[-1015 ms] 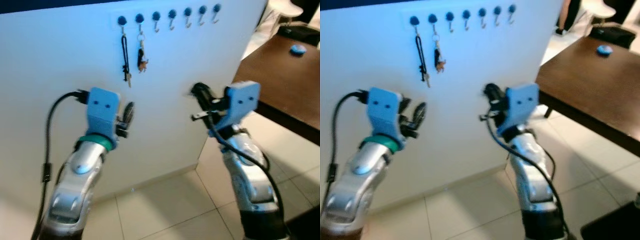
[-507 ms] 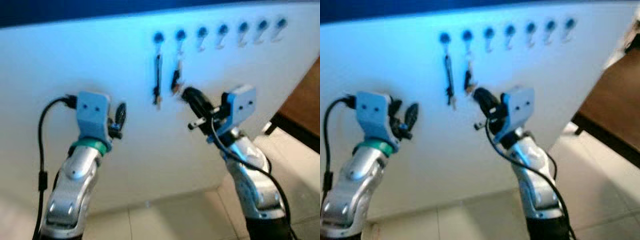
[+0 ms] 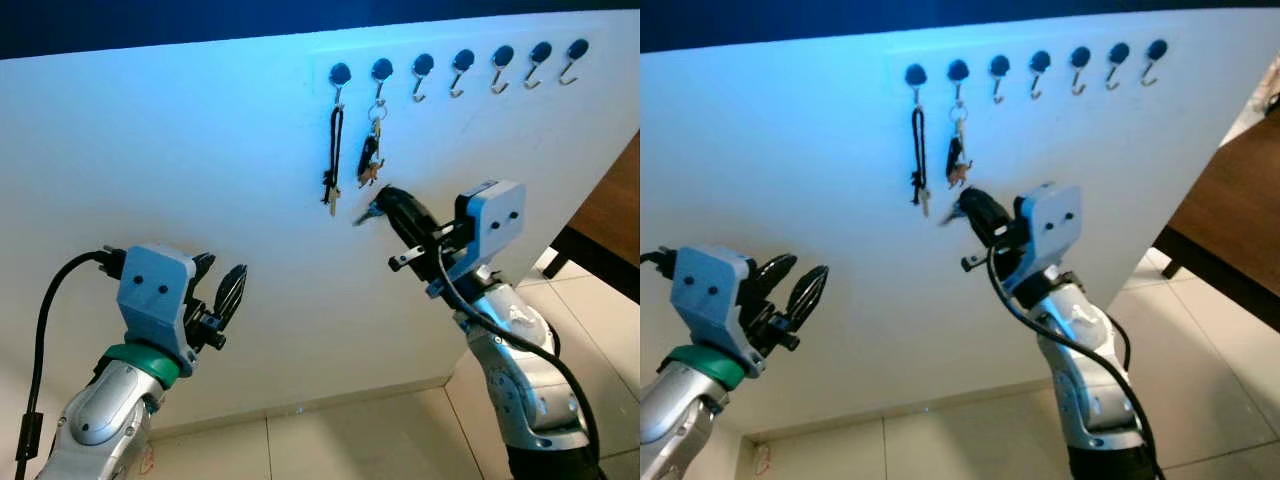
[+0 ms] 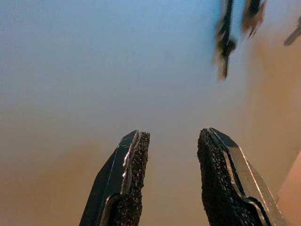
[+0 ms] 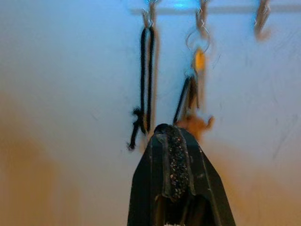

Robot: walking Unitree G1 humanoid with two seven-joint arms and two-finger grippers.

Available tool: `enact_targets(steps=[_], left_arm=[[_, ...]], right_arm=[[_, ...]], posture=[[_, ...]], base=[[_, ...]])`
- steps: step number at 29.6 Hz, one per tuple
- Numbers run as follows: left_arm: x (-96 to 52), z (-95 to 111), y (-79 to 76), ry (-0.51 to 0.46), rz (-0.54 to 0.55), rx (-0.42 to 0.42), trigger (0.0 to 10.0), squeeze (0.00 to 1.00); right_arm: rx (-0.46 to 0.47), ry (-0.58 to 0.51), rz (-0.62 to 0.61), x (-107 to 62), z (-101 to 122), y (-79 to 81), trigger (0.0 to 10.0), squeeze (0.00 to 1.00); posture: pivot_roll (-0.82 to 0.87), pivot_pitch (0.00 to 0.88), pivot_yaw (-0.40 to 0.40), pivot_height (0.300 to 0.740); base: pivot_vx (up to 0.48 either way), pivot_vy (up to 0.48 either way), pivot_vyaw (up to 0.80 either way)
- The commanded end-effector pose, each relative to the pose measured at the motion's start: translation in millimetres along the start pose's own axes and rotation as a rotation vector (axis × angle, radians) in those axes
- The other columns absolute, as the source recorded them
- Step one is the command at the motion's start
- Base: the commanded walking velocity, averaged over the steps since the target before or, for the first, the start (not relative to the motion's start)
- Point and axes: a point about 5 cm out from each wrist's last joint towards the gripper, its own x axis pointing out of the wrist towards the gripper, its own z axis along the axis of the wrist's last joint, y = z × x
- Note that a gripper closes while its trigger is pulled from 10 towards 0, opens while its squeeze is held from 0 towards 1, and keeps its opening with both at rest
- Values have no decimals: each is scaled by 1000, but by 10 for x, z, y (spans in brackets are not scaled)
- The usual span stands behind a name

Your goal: Hang keys on a hook

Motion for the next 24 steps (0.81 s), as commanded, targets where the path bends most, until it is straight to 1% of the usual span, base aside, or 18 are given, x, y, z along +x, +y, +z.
enact_targets(steps=[1, 2, 3, 6, 8, 10, 12, 15, 17, 20, 22, 24], left_arm=[[122, 131, -118, -64, -22, -10, 10000, 0], [173, 189, -148, -91, -26, -19, 10000, 0], [173, 189, -148, -91, -26, -19, 10000, 0], [253, 307, -178, -140, -35, -35, 10000, 0], [305, 420, -193, -183, -61, -40, 10000, 0], [305, 420, -193, -183, -61, -40, 10000, 0], [346, 507, -201, -213, -86, -42, 10000, 0], [360, 537, -204, -224, -99, -41, 10000, 0], [389, 586, -214, -240, -116, -45, 10000, 0], [401, 605, -221, -245, -120, -49, 10000, 0], [418, 627, -233, -251, -121, -57, 10000, 0], [432, 656, -254, -258, -126, -69, 10000, 0]], right_arm=[[-46, -88, -77, 109, 212, -137, 10000, 0], [-64, -121, -122, 141, 304, -210, 10000, 0], [-64, -121, -122, 141, 304, -210, 10000, 0], [-98, -172, -187, 177, 457, -337, 10000, 0], [-132, -203, -228, 182, 568, -416, 10000, 0], [-132, -203, -228, 182, 568, -416, 10000, 0], [-160, -219, -255, 172, 633, -464, 10000, 0], [-173, -217, -267, 160, 643, -482, 10000, 0], [-189, -201, -293, 129, 629, -536, 10000, 0], [-195, -194, -301, 121, 621, -557, 10000, 0], [-198, -187, -300, 137, 608, -573, 10000, 0], [-197, -180, -276, 197, 587, -567, 10000, 0]], posture=[[-99, 40, 109, 740], [-101, 39, 110, 740], [-101, 39, 110, 740], [-104, 41, 112, 740], [-105, 41, 114, 740], [-105, 41, 114, 740], [-111, 41, 118, 740], [-112, 41, 119, 740], [-116, 41, 123, 740], [-116, 41, 123, 740], [-118, 39, 124, 740], [-113, 38, 120, 740]], base=[[0, 0, 0], [0, 0, 0], [0, 0, 0], [0, 0, 0], [0, 0, 0], [0, 0, 0], [0, 0, 0], [0, 0, 0], [0, 0, 0], [0, 0, 0], [0, 0, 0], [0, 0, 0]])
